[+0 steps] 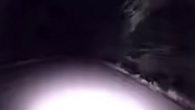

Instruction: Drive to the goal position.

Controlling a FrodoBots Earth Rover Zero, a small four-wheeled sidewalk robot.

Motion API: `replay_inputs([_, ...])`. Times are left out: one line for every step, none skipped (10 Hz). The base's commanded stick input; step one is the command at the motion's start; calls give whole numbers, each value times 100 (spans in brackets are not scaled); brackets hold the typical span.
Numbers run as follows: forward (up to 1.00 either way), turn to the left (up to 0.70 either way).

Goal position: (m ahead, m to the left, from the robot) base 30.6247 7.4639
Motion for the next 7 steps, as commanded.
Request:
replay_inputs([100, 0])
replay_inputs([100, 0])
replay_inputs([100, 0])
replay_inputs([100, 0])
replay_inputs([100, 0])
replay_inputs([100, 0])
replay_inputs([100, 0])
